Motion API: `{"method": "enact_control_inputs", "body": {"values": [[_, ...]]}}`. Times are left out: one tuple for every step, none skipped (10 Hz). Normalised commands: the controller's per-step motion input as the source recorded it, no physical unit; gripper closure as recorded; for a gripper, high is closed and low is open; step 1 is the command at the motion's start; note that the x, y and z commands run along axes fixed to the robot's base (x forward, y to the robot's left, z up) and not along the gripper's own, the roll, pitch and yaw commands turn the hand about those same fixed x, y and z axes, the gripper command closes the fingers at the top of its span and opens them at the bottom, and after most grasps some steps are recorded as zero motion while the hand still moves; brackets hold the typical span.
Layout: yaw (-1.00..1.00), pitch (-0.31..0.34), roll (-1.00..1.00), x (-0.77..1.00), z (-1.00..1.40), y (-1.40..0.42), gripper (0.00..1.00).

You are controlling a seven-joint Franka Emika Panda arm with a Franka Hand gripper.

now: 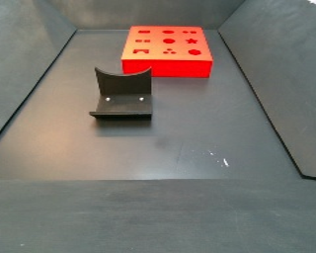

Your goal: Insert the 3 prong object.

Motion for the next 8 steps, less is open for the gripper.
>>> {"method": "enact_control_inputs", "body": {"values": [[0.00,0.000,0.00,0.00,-0.02,0.00,1.00],[0.00,0.000,0.00,0.00,-0.06,0.00,1.00],[-0.03,0.000,0.00,0.00,-0.09,0.00,1.00],[-0.22,0.000,0.00,0.00,-0.18,0.04,1.00],[-0.71,0.004,0.03,0.12,-0.34,0.21,1.00],[-0.83,0.001,0.06,0.06,-0.36,0.18,1.00],[-0.91,0.000,0.03,0.09,-0.35,0.13,1.00],[-0.93,0.000,0.01,0.07,-0.30,0.13,1.00]]}}
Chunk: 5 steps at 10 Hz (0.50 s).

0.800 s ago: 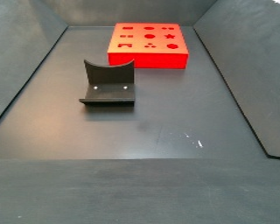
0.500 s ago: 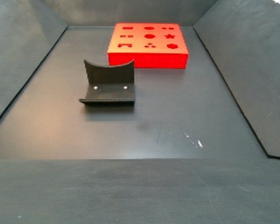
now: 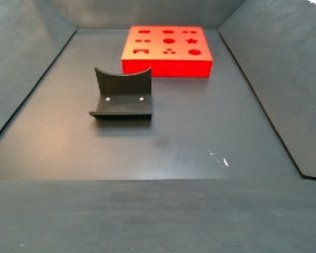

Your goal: Insert the 3 prong object.

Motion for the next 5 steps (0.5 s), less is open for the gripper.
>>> {"method": "enact_control_inputs", "body": {"values": [[-0.91,0.000,0.00,0.06,-0.22,0.14,1.00],[-0.87,0.000,0.00,0.06,-0.19,0.17,1.00],[-0.78,0.000,-0.01,0.06,-0.13,0.25,1.00],[-0.78,0.000,0.00,0.07,-0.13,0.25,1.00],[-0.74,0.000,0.00,0.05,-0.15,0.29,1.00]]}}
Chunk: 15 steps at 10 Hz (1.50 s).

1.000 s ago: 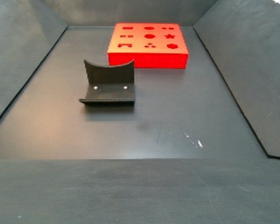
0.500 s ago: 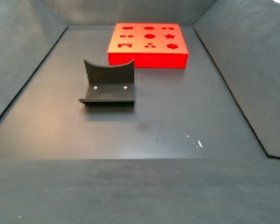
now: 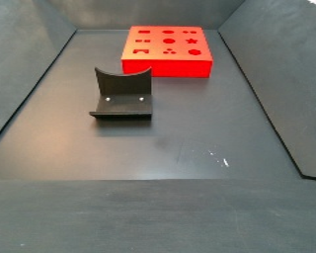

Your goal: Insert the 3 prong object.

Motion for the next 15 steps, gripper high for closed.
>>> {"method": "enact_control_inputs", "body": {"values": [[-0.66,0.000,0.00,0.01,-0.17,0.37,1.00],[-0.32,0.004,0.00,0.00,-0.23,0.70,1.00],[0.04,0.003,0.07,0.07,-0.28,0.58,1.00],[0.33,0.000,0.20,0.00,-0.37,0.38,1.00],[0.52,-0.061,0.34,-0.06,-0.48,0.17,1.00],[0.65,-0.004,0.50,0.01,-0.23,0.00,1.00],[0.52,0.000,0.50,0.07,-0.19,0.00,1.00],[0.35,0.000,0.48,0.07,-0.27,-0.01,1.00],[0.07,0.004,0.00,0.00,-0.18,0.04,1.00],[0.00,-0.067,-0.14,0.07,-0.35,0.03,1.00],[0.00,-0.114,-0.19,0.27,-0.44,0.06,1.00],[0.02,-0.136,-0.18,0.31,-0.41,0.04,1.00],[0.04,-0.161,-0.17,0.28,-0.34,0.00,1.00],[0.07,-0.216,-0.11,0.01,-0.14,0.04,1.00],[0.20,-0.319,-0.04,-0.11,0.00,0.00,1.00]]}}
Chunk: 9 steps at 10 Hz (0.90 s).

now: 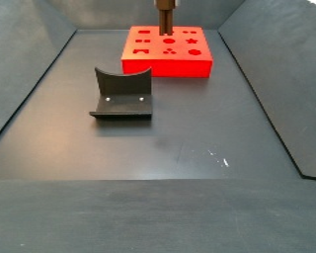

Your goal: Insert the 3 prong object.

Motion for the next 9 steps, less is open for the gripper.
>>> {"method": "enact_control_inputs", "body": {"values": [[0.30,-0.267,0.00,0.00,-0.03,0.00,1.00],[0.31,-0.167,0.00,0.00,-0.04,0.00,1.00],[0.25,-0.203,-0.02,0.00,-0.19,0.00,1.00],[0.16,-0.181,0.00,0.00,-0.14,0.00,1.00],[0.00,-0.149,0.00,0.06,-0.22,0.00,1.00],[-0.01,-0.104,0.08,0.08,-0.31,0.00,1.00],[-0.05,-0.069,0.06,0.02,-0.27,0.00,1.00],[-0.03,-0.044,0.05,0.03,-0.28,0.00,1.00],[-0.08,-0.027,0.07,0.00,-0.23,0.00,1.00]]}}
